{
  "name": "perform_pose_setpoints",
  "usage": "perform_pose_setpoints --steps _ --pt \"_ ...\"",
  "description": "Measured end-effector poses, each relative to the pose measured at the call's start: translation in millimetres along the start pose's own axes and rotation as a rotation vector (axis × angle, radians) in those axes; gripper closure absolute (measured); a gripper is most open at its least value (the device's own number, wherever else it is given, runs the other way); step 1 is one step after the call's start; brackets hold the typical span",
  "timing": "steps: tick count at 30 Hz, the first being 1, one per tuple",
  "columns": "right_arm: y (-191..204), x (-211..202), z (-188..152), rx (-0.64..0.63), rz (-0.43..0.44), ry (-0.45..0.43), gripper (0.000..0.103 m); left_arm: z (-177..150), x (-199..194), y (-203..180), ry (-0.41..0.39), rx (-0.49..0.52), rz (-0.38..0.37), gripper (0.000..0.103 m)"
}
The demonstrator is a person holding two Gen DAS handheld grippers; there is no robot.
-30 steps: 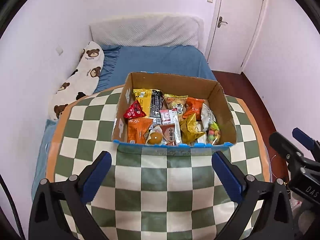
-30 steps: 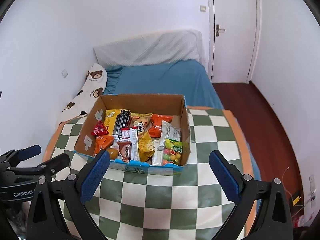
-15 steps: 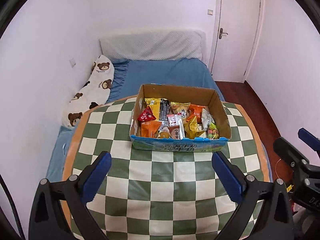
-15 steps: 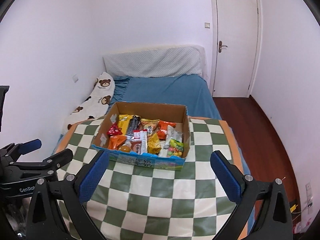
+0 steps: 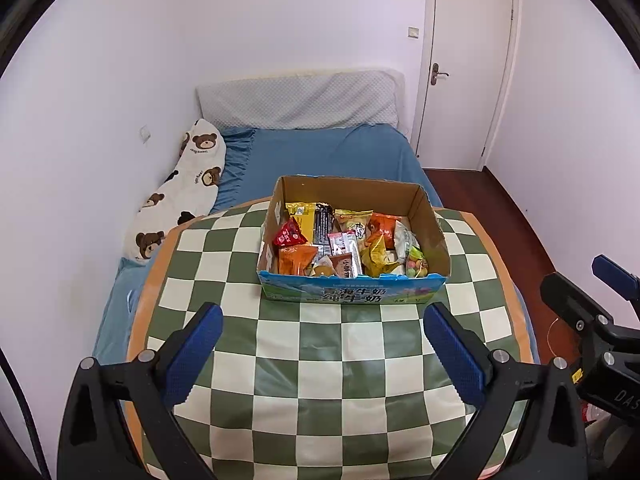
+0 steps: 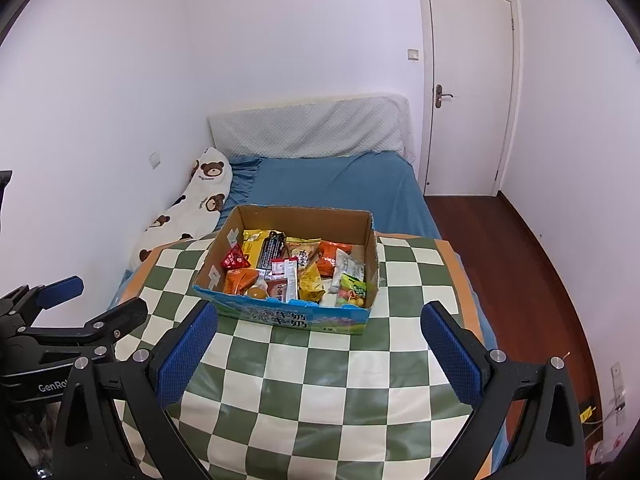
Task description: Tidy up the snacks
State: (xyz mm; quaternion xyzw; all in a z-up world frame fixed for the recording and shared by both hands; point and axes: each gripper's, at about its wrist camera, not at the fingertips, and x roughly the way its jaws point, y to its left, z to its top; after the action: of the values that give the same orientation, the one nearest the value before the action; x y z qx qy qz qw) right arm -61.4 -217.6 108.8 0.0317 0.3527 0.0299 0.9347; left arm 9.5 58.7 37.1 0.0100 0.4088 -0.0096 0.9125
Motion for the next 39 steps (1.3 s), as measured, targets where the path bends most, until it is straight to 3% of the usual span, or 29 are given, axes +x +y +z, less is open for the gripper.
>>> perform_pose_setpoints --steps 25,39 --pt "-22 119 13 0.047 -0.105 0.069 0.000 37 99 8 0.012 -0.010 0.106 0.000" --pt "-17 139 22 0.023 -0.120 0.074 0.000 42 112 6 0.022 -0.005 0.098 0.000"
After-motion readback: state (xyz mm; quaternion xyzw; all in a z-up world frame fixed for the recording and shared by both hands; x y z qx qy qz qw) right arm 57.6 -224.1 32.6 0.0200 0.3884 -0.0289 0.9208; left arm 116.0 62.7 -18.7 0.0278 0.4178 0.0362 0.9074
